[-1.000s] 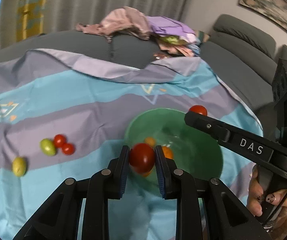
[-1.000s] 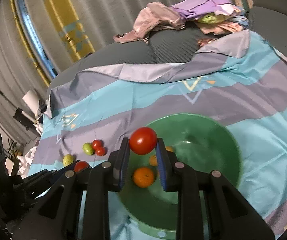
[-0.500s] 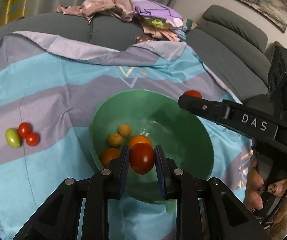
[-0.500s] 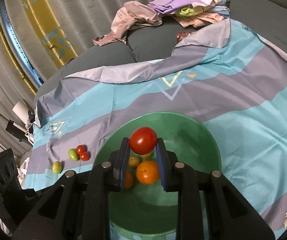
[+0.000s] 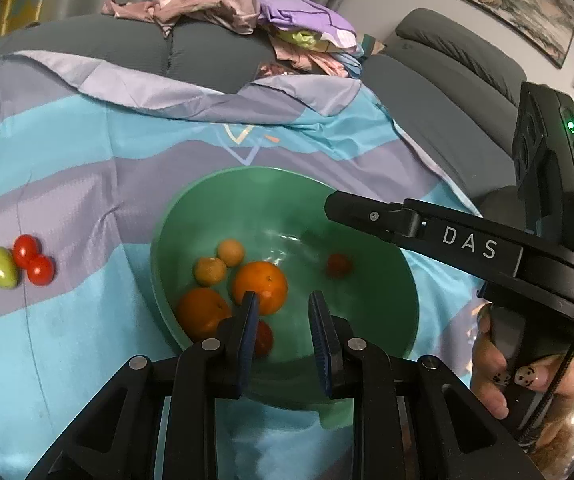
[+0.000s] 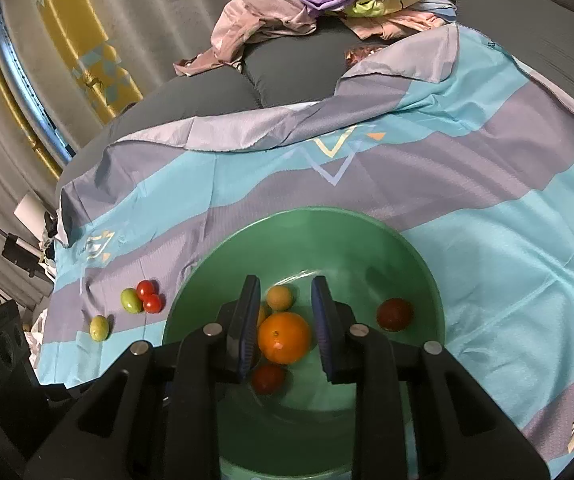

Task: Organize fruits
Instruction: 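Lower and open the left tool in the bowl while the right tool releases its tomato there, then move the left tool to the yellow fruit while the right tool reaches the green fruit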

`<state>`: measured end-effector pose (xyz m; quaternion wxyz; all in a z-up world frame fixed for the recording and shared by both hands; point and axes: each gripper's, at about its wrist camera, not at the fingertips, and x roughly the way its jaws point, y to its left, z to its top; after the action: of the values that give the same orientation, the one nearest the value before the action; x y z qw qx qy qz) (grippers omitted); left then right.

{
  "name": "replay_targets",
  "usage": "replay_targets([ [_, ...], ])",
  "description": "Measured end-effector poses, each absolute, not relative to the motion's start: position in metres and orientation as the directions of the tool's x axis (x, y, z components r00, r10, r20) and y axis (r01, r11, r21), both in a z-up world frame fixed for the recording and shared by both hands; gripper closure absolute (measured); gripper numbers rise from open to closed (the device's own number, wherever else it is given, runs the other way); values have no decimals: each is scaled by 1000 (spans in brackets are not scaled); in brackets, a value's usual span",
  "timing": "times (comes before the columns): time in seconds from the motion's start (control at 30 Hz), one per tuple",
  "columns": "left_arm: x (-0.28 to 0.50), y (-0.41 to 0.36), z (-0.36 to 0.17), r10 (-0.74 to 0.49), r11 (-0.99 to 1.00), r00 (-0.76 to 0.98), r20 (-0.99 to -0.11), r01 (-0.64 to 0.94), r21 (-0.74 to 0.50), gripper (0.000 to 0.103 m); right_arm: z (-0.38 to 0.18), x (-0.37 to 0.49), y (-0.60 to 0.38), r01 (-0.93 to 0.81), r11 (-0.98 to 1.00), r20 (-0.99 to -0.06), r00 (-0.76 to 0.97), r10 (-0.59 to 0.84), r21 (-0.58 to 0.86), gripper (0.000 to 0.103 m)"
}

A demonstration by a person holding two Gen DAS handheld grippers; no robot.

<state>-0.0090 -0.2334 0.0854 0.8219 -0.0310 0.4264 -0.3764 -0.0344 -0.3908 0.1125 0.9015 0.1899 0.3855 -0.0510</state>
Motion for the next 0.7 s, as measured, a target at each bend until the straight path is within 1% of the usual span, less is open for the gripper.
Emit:
replay_targets([
  [0.33,-9,-231,86,-663,704,340,-667,586,-401,77,105,-29,-394,255,917,-739,670,62,308,73],
  [0.4,-11,-230,89,-666,702,346,-661,591,-398,77,104,-29,-393,256,916,-741,668,63,309,68],
  [0.43,-12,-228,91,-667,703,352,-657,590,-397,77,105,-30,-394,258,915,-741,669,64,312,60],
  [0.47,-12,-227,93,-667,703,356,-654,590,-396,77,105,-30,-394,258,914,-738,671,64,314,56],
  [0.5,-13,-225,95,-668,704,359,-652,590,-395,76,106,-31,-394,259,913,-736,674,62,314,55],
  [0.57,-14,-219,99,-665,710,371,-649,585,-393,69,108,-33,-395,260,912,-729,682,59,317,54],
  [0.6,-14,-215,102,-664,714,380,-645,580,-393,68,109,-34,-396,261,910,-724,687,58,321,53],
  [0.7,-14,-198,110,-651,736,418,-634,551,-393,62,111,-36,-398,265,906,-715,697,57,331,48],
])
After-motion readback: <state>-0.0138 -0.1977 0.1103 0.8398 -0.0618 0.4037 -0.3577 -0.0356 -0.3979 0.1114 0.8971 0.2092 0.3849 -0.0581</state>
